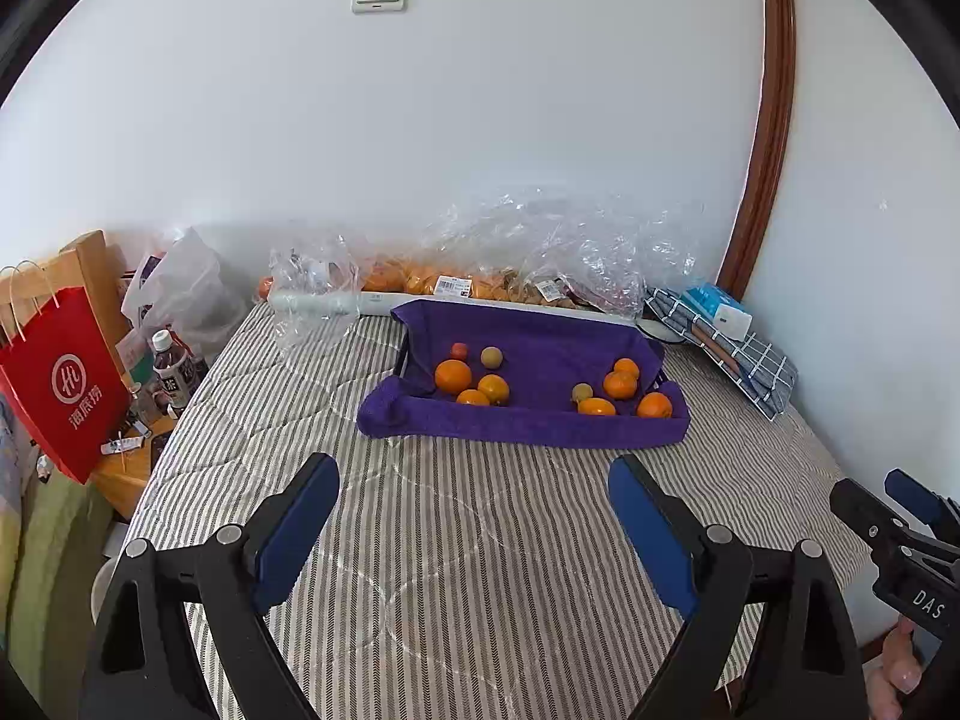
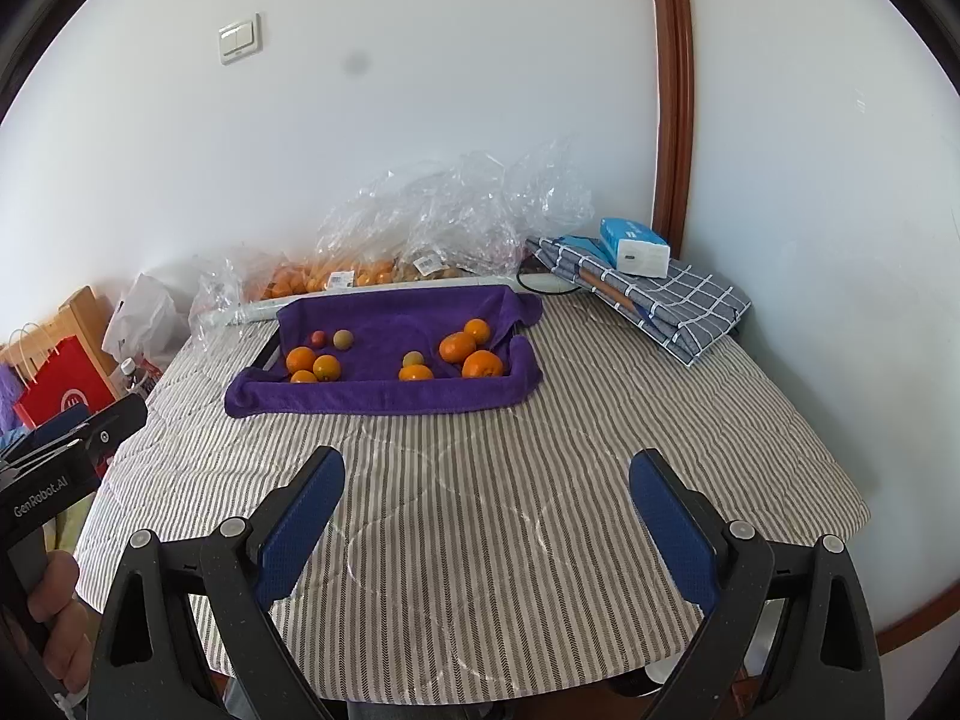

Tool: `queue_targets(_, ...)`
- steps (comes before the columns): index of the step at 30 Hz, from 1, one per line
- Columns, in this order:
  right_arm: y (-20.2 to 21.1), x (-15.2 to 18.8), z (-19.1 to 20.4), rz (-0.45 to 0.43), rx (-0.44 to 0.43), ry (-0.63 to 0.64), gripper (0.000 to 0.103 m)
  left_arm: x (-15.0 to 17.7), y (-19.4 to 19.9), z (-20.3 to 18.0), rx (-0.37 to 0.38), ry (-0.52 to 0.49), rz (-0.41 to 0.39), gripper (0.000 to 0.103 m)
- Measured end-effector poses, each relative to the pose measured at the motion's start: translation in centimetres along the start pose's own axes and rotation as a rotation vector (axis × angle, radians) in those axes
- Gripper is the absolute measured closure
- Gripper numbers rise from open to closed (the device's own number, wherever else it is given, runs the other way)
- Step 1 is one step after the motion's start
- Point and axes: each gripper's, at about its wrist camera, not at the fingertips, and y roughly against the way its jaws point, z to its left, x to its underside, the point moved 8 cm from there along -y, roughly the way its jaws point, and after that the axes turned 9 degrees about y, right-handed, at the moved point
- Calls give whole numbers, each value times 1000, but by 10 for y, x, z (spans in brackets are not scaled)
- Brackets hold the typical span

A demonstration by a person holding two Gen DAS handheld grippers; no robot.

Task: Organize fruits

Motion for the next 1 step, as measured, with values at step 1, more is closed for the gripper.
queue_targets(1, 0, 0, 0, -1, 0, -1, 8, 0, 0, 0, -6, -6, -5, 12)
